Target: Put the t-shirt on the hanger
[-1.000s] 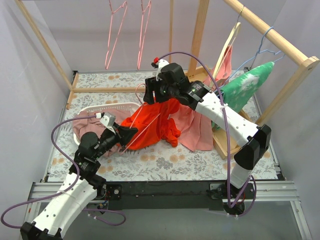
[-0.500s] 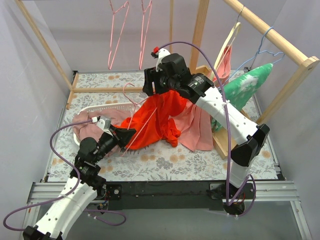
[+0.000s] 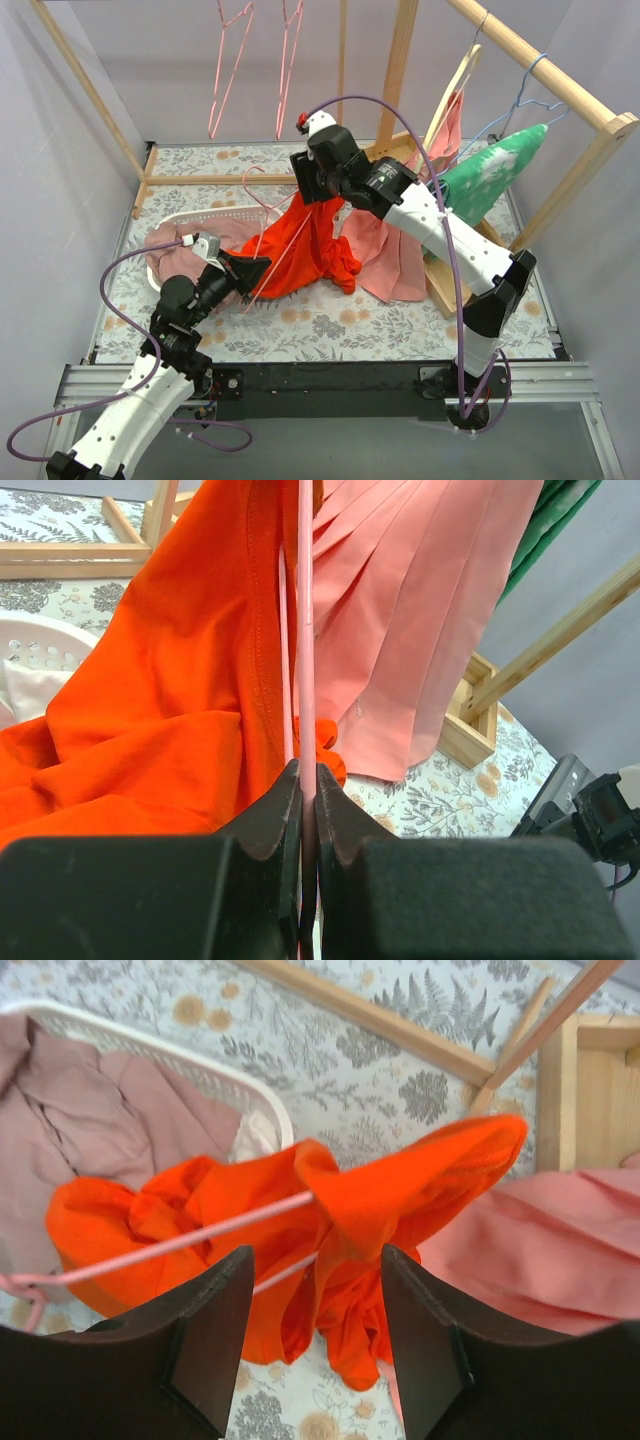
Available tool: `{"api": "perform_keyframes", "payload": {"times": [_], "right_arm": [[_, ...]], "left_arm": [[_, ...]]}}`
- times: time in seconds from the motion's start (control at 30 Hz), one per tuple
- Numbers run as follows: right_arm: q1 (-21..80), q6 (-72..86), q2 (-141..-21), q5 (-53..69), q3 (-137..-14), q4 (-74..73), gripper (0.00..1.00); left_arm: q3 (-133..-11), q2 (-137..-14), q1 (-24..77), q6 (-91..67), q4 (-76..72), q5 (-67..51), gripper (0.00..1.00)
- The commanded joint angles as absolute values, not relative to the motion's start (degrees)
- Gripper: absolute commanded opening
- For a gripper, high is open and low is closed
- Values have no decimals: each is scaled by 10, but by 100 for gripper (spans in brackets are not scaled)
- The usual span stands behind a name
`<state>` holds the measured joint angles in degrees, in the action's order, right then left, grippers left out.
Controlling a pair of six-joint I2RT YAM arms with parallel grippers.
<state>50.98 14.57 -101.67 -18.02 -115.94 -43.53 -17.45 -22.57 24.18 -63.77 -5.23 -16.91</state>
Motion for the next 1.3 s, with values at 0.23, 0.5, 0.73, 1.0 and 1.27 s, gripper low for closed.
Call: {"api": "perform_keyframes", "payload": {"times": [0.23, 0.5, 0.73, 1.0, 1.27], "right_arm": [[526, 152, -960, -228, -1007, -390, 61], [514, 128, -979, -226, -1022, -320, 49], [525, 101, -1005, -213, -1126, -365, 1], [628, 60, -1029, -260, -1338, -465, 1], [622, 92, -1010, -269, -1244, -461, 1]], "left_arm": [[-192, -225, 240, -633, -78, -158, 0], [-205, -213, 240, -630, -57, -162, 0], [-204, -198, 240, -630, -46, -154, 0], [-188, -212, 240, -634, -101, -162, 0], [-207, -237, 240, -635, -136, -178, 0]]}}
